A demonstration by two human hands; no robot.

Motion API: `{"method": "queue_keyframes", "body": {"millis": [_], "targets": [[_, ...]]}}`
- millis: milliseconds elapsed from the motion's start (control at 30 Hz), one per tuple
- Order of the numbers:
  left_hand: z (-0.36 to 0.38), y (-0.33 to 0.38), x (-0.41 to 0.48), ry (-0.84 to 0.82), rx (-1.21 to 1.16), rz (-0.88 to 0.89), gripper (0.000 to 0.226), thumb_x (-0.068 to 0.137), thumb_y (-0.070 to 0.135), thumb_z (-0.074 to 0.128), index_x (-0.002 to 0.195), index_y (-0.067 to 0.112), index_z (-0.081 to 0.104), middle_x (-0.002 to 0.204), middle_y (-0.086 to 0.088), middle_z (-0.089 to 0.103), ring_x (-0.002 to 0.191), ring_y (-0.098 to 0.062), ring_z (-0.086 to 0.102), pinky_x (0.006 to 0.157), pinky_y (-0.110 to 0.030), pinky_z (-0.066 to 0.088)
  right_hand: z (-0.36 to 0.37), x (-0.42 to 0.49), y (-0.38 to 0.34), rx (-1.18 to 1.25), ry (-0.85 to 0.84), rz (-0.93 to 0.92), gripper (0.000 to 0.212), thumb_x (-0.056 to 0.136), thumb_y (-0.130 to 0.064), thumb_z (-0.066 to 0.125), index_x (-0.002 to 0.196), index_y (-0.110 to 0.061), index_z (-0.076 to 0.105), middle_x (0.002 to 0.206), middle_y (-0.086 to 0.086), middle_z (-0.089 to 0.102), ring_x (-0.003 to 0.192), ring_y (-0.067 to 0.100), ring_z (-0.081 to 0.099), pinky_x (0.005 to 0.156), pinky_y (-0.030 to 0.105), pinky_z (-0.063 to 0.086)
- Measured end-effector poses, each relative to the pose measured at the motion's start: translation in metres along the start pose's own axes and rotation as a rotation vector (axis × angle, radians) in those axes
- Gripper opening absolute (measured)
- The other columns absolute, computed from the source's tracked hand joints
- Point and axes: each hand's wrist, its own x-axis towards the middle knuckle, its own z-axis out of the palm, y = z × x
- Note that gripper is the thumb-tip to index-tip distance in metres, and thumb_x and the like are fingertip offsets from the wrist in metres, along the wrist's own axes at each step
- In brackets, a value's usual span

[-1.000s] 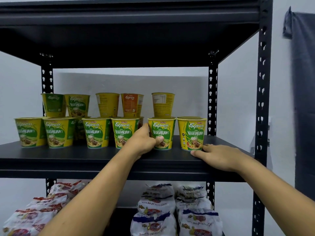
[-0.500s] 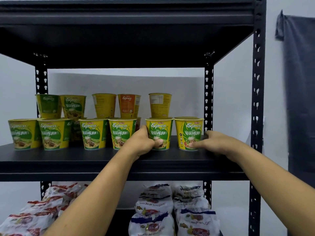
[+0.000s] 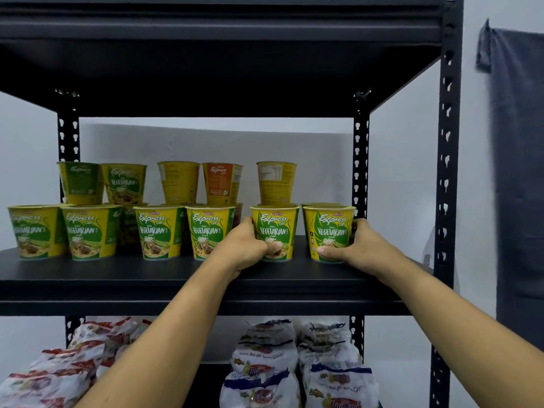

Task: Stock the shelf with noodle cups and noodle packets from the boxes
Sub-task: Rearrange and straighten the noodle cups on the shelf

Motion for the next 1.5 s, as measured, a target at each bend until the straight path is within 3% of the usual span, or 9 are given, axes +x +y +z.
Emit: {"method": "queue_keyframes", "body": {"millis": [100, 167, 267, 467, 700, 933, 1300, 1433, 1500], "targets": [[-0.0002, -0.0004, -0.0006, 0.002, -0.005, 0.015, 0.051, 0.085, 0.02, 0.084, 0.124, 0.023, 0.05, 0.096, 0.016, 0.06, 0.084, 0.001, 0.054, 0.07, -0.023, 0.04, -0.0018, -0.0017, -0.0008, 0.031, -0.033, 0.007, 0.079, 0.069, -0.027, 0.094, 0.13, -0.021, 0.045, 0.11, -0.009, 0.066, 0.103, 0.013, 0.065, 0.098, 0.039, 0.052], [-0.0003, -0.0007, -0.0013, 0.004, 0.005, 0.024, 0.049, 0.086, 0.021, 0.083, 0.123, 0.023, 0.05, 0.095, 0.016, 0.059, 0.083, 0.004, 0.052, 0.067, -0.021, 0.039, -0.0029, -0.0033, -0.0015, 0.014, -0.05, 0.006, 0.07, 0.073, -0.02, 0.091, 0.126, -0.022, 0.045, 0.105, -0.011, 0.063, 0.099, 0.01, 0.063, 0.094, 0.035, 0.05], [-0.0004, -0.0007, -0.0018, 0.004, 0.009, 0.027, 0.049, 0.086, 0.021, 0.083, 0.122, 0.023, 0.051, 0.096, 0.015, 0.06, 0.084, 0.003, 0.053, 0.081, -0.027, 0.041, -0.0023, -0.0031, -0.0008, -0.006, -0.045, -0.016, 0.069, 0.072, -0.022, 0.093, 0.121, -0.025, 0.044, 0.104, -0.012, 0.063, 0.096, 0.007, 0.062, 0.092, 0.033, 0.048], [-0.0007, -0.0002, -0.0029, 0.006, -0.01, 0.017, 0.049, 0.083, 0.021, 0.086, 0.119, 0.024, 0.053, 0.109, 0.007, 0.068, 0.1, -0.011, 0.063, 0.089, -0.032, 0.045, -0.0009, -0.0013, 0.0008, -0.094, -0.016, -0.028, 0.069, 0.072, -0.036, 0.092, 0.123, -0.025, 0.048, 0.112, -0.008, 0.063, 0.105, 0.014, 0.062, 0.09, 0.033, 0.047], [-0.0007, 0.0006, -0.0053, -0.004, -0.023, 0.044, 0.046, 0.085, 0.021, 0.085, 0.116, 0.025, 0.051, 0.097, 0.014, 0.062, 0.086, 0.001, 0.055, 0.087, -0.03, 0.043, -0.0009, -0.0031, 0.0005, -0.109, -0.024, -0.03, 0.06, 0.074, -0.037, 0.091, 0.115, -0.03, 0.048, 0.111, -0.009, 0.064, 0.104, 0.013, 0.062, 0.088, 0.031, 0.046], [-0.0009, 0.0003, -0.0029, 0.019, -0.008, 0.033, 0.055, 0.079, 0.027, 0.088, 0.122, 0.025, 0.053, 0.112, 0.006, 0.069, 0.1, -0.011, 0.065, 0.094, -0.034, 0.05, -0.0001, -0.0032, -0.0006, -0.122, -0.033, -0.021, 0.056, 0.076, -0.037, 0.088, 0.116, -0.03, 0.049, 0.109, -0.009, 0.063, 0.106, 0.014, 0.061, 0.09, 0.033, 0.046], [-0.0008, -0.0004, -0.0042, 0.037, -0.007, 0.057, 0.052, 0.082, 0.026, 0.087, 0.12, 0.026, 0.052, 0.106, 0.012, 0.067, 0.101, -0.01, 0.063, 0.088, -0.03, 0.048, -0.0012, -0.006, -0.0003, -0.11, -0.032, -0.037, 0.065, 0.079, -0.039, 0.087, 0.131, -0.026, 0.049, 0.128, -0.005, 0.065, 0.111, 0.014, 0.06, 0.094, 0.034, 0.046], [-0.0023, -0.0029, -0.0019, 0.069, -0.036, 0.07, 0.056, 0.078, 0.03, 0.09, 0.122, 0.028, 0.055, 0.116, 0.007, 0.07, 0.106, -0.014, 0.067, 0.099, -0.042, 0.056, -0.0016, -0.0062, 0.0007, -0.098, -0.032, -0.03, 0.069, 0.076, -0.041, 0.088, 0.13, -0.029, 0.047, 0.133, -0.006, 0.065, 0.117, 0.016, 0.061, 0.101, 0.039, 0.048], [-0.0034, -0.0033, -0.0016, 0.117, -0.043, 0.095, 0.057, 0.078, 0.033, 0.089, 0.124, 0.029, 0.056, 0.117, 0.009, 0.069, 0.107, -0.013, 0.067, 0.1, -0.045, 0.055, -0.0017, -0.0075, 0.0007, -0.096, -0.027, -0.038, 0.063, 0.076, -0.041, 0.088, 0.122, -0.032, 0.047, 0.132, -0.006, 0.065, 0.115, 0.015, 0.062, 0.095, 0.035, 0.047]]}}
